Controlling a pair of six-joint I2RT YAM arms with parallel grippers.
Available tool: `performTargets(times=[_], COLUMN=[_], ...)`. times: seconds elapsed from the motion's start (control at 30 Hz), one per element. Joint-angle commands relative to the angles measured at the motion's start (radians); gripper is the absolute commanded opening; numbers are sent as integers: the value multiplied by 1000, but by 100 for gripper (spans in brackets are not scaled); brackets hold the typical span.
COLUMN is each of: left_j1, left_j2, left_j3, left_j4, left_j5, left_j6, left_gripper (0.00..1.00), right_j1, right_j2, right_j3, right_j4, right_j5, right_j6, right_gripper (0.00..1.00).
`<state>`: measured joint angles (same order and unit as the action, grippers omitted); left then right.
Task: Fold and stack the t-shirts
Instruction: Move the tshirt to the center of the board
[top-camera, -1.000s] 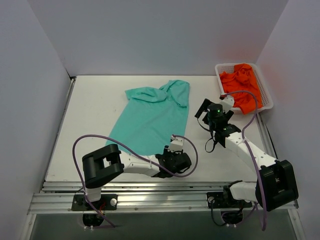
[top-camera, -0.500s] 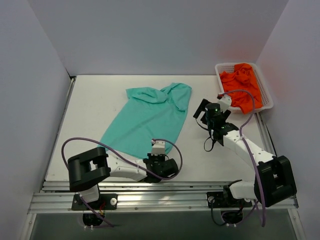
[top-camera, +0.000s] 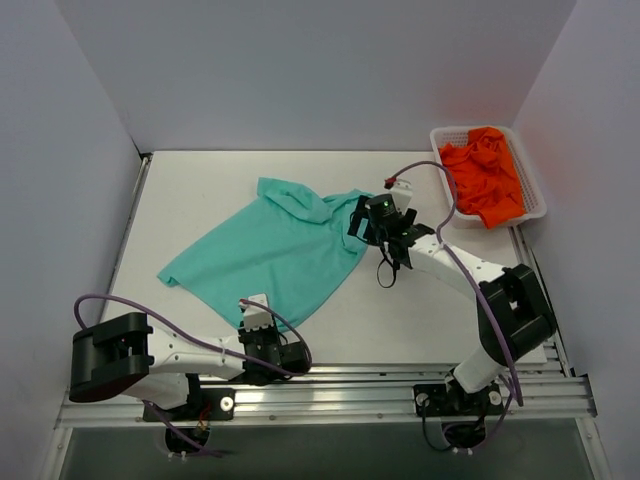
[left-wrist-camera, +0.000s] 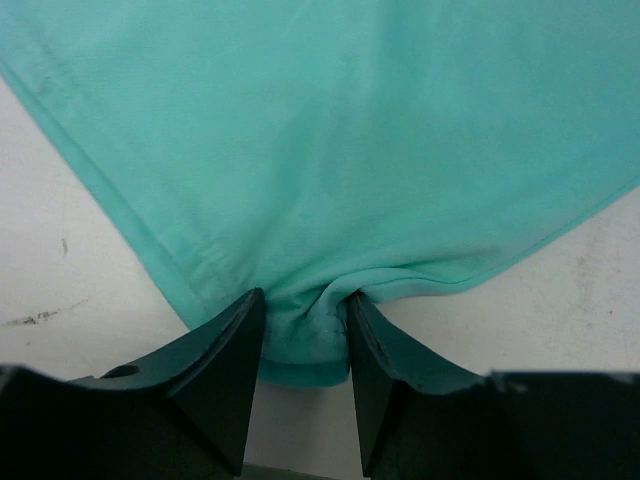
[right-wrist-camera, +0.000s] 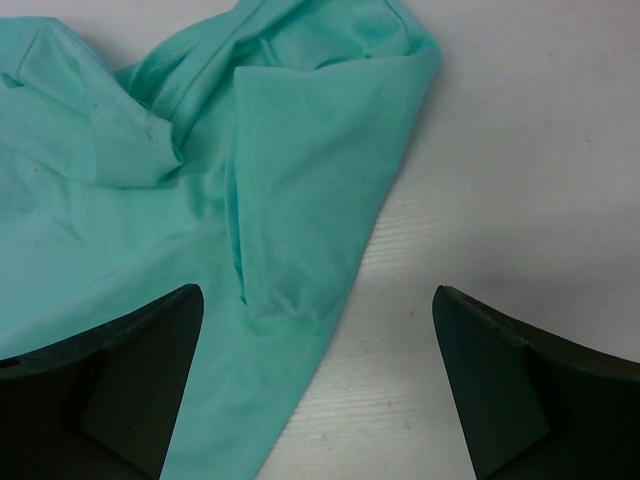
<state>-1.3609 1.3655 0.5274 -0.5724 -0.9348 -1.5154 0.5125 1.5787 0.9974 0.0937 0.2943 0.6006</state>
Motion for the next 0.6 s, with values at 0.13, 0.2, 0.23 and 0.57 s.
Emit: performTargets(times=[0.13, 0.2, 0.23, 0.57], left_j1=[-6, -7, -6, -32], left_j2=[-8, -5, -2, -65], left_j3=[29, 39, 40, -24], left_j4=[-188, -195, -196, -169], left_j5=[-64, -68, -68, -39], left_j6=[-167, -167, -167, -197], left_gripper=[64, 64, 64, 57], right_j1=[75, 89, 92, 107], right_j2=[165, 223, 250, 559], right_j3=[164, 237, 262, 527], right_j4=[-29, -40, -46, -181], right_j5=[31, 37, 39, 134], right_j6=[18, 19, 19, 36], right_gripper=[95, 95, 94, 88])
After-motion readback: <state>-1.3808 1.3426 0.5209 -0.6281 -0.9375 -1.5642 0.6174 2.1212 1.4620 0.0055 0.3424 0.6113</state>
